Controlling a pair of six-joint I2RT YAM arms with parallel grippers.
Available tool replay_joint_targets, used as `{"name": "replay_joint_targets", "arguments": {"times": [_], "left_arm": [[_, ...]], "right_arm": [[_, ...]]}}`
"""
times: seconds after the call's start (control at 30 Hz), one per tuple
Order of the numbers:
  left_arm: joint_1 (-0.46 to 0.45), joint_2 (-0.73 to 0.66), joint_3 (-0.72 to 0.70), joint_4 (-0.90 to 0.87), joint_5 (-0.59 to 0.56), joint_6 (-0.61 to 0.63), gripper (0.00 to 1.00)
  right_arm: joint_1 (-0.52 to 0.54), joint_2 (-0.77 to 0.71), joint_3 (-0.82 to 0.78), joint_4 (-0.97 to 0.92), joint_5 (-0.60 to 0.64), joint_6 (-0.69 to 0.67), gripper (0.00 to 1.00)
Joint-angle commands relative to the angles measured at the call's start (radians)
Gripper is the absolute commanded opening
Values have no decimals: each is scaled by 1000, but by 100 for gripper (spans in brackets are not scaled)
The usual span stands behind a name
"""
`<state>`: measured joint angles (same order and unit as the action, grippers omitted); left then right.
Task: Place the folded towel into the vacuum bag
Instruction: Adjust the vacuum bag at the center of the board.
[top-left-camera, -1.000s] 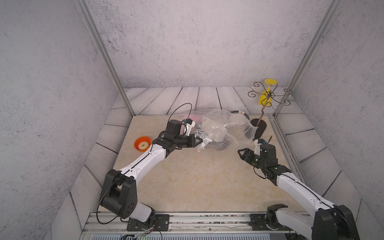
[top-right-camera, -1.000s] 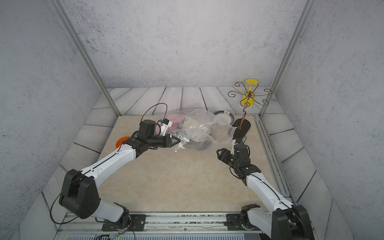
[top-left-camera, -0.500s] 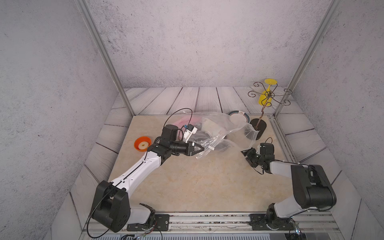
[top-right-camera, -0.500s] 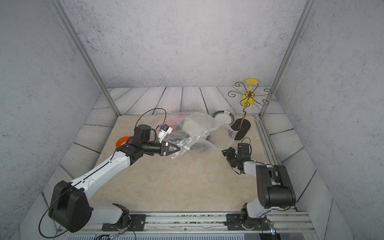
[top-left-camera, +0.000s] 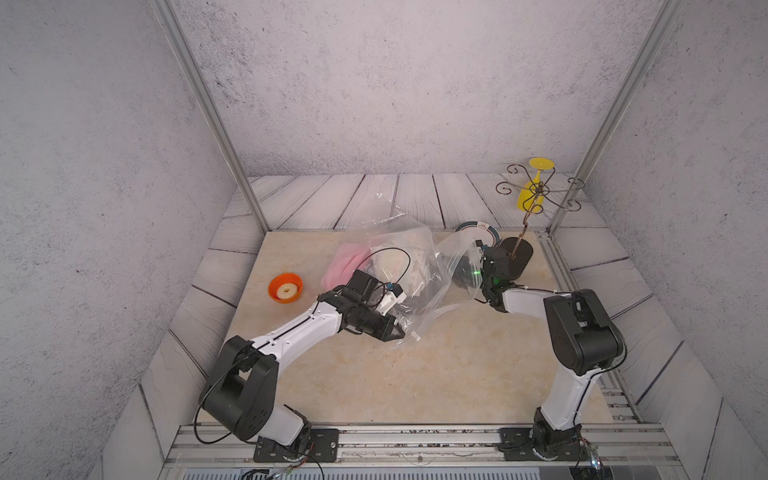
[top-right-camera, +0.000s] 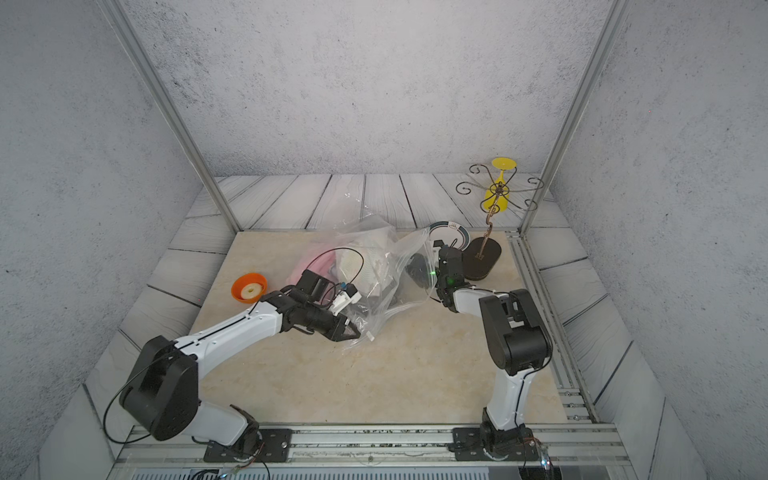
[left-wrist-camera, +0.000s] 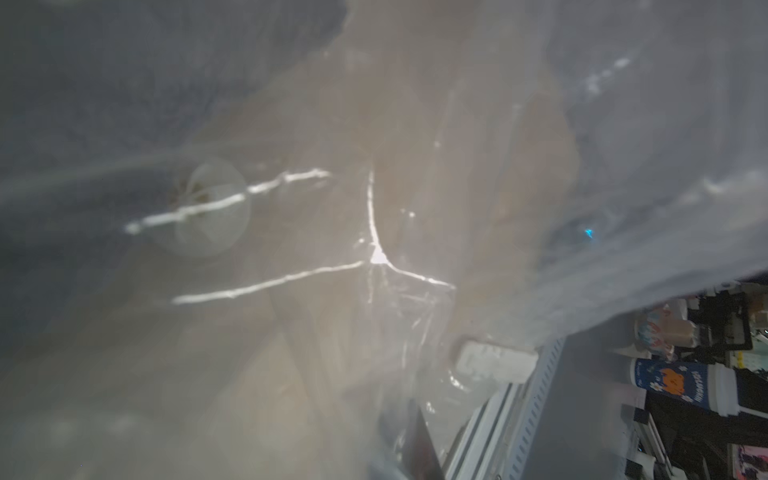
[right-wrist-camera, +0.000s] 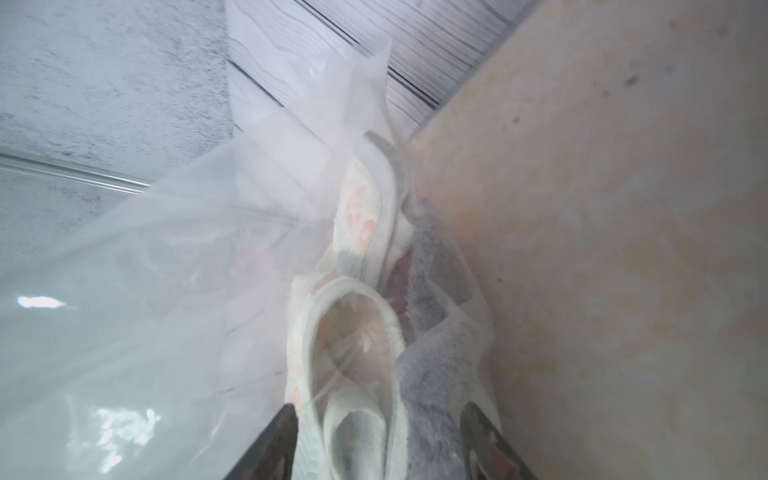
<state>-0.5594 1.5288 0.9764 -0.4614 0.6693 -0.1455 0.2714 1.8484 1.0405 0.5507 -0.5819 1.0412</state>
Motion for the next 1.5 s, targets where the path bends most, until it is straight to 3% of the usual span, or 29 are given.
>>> {"name": "replay_joint_targets", "arguments": {"times": [0.0,0.17,0.37,0.5,0.73,0.87,1.07,1.17,1.47], "left_arm": [[0,108,71,36,-215,-70,0],[1,356,285,88,-227,-173,0],[-5,519,470,43,-269,-229,0],[-21,457,424,30,-260,-202,0],[-62,267,270,-69,-290,-126,0],[-81,197,186,-60,-281,-126,0],[-103,193,177,-96,-300,-103,0],[-117,206,182,-127,-318,-83,0],[-129,210,184,-201,-267,-30,0]], "right_arm": [[-6,-81,37,-216,81,-106,64],[-49,-247,-32,-535,332,-137,65],[-115,-472,-125,-703,408,-228,65],[-107,-601,-149,-679,333,-318,65],[-27,-699,-89,-516,34,-409,64],[32,-665,-18,-490,-54,-413,61],[122,-550,47,-451,-71,-408,59],[135,-497,58,-471,12,-386,60],[120,-226,83,-859,411,-329,62]]}}
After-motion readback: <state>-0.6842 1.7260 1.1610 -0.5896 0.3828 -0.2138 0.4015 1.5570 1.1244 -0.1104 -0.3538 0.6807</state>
